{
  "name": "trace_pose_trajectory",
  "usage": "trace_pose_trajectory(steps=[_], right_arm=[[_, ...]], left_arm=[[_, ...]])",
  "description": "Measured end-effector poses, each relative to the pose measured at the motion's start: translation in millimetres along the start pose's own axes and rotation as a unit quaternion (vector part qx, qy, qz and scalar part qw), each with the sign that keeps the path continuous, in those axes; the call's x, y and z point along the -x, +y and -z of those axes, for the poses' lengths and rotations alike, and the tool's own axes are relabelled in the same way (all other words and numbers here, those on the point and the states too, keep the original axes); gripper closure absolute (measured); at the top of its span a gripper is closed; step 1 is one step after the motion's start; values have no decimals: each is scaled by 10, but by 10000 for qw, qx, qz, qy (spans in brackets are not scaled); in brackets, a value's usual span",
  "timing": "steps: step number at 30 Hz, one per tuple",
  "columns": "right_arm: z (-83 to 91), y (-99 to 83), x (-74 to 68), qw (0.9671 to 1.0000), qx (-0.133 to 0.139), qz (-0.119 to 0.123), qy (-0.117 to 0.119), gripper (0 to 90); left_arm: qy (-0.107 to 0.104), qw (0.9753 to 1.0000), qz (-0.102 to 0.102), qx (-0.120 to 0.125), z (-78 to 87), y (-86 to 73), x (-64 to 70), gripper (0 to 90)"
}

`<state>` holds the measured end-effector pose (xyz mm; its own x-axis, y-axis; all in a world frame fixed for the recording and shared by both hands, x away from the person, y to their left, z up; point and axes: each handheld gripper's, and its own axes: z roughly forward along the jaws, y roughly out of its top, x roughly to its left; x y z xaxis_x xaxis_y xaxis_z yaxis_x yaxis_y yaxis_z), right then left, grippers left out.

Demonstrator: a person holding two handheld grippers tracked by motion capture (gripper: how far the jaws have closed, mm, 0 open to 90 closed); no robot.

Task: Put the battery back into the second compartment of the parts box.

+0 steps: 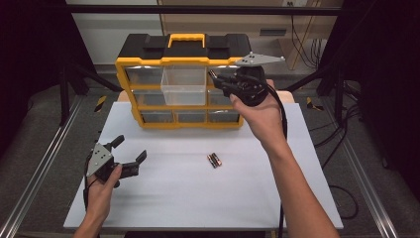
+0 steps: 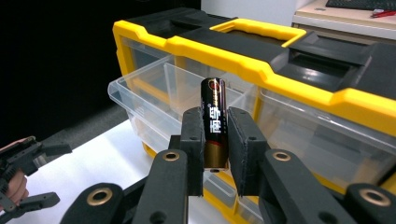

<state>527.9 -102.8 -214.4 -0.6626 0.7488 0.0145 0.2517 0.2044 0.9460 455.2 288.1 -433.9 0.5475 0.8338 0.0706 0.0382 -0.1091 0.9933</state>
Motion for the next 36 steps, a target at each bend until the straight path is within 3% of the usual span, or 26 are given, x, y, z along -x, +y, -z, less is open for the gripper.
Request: trace_pose_trajectory(steps=[16,36], right_arm=[[-144,219,-93,9999,59,83,107,772],[-368,342,-249,9993,-133,314,142,772]], left_arm=[[-50,10000,-18,-11,-11,-2,13,29],[-117,9999,-21,-25,-17,-1,36,26]])
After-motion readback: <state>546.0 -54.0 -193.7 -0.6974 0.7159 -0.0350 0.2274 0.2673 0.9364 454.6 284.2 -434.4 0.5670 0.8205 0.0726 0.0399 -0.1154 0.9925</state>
